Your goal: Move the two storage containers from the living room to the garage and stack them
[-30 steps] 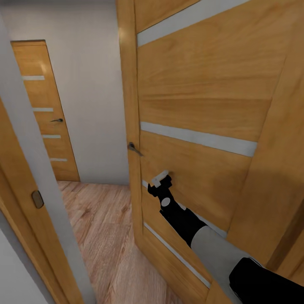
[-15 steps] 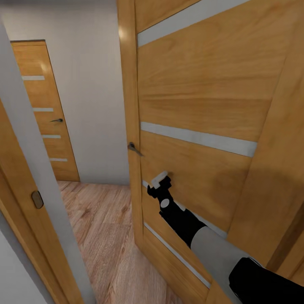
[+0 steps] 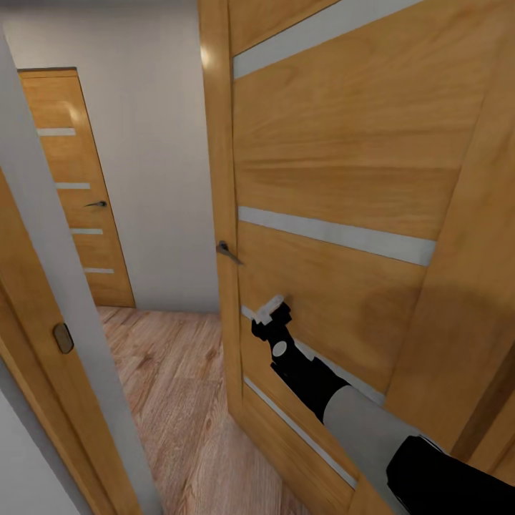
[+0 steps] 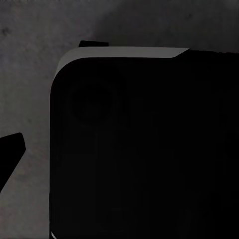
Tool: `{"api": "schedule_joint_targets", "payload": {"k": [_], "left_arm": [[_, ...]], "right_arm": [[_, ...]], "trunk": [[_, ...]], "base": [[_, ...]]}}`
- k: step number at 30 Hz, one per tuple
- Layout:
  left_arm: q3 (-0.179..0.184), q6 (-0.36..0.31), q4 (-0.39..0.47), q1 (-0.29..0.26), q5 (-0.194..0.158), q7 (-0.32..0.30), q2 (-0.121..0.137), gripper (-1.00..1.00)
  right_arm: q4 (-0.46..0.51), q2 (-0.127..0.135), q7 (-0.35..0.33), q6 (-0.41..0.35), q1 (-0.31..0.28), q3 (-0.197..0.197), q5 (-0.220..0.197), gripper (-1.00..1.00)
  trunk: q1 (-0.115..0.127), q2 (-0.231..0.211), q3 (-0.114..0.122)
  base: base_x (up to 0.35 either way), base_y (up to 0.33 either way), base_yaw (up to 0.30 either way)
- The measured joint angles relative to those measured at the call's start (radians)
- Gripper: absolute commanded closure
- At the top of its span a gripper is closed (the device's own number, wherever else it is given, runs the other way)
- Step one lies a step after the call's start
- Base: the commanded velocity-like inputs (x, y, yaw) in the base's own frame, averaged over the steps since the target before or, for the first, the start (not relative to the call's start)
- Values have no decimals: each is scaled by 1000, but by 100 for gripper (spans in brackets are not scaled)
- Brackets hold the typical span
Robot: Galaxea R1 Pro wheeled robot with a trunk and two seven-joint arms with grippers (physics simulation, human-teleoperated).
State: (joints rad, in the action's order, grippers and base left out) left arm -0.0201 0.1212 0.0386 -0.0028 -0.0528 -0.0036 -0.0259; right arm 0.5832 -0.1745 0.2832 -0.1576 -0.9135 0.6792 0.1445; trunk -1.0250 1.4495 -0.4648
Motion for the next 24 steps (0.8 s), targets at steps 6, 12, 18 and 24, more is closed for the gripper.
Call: {"api": "schedule_joint_targets", "payload": {"k": [6,12,18,24], "left_arm": [[0,-1,0,0,-1,1,0,-100],[-1,-2,-1,0,-4,1,0,-100],[-2,-3,-1,0,-4,0,0,-100],[-1,-3,-2,0,-4,0,0,-100]], "right_arm": [[-33,0,-2,42,1,-6,-7,-100],[-39,0,39,96,1,-8,-4,-100],[-39,0,70,106,1,-10,-8,-100],[-40,0,75,97,1,-4,-6,-100]], "trunk": [[0,0,0],[1,0,0],[1,0,0],[1,0,0]], "base": [[85,0,0],[271,0,0],[313,0,0],[320,0,0]]}}
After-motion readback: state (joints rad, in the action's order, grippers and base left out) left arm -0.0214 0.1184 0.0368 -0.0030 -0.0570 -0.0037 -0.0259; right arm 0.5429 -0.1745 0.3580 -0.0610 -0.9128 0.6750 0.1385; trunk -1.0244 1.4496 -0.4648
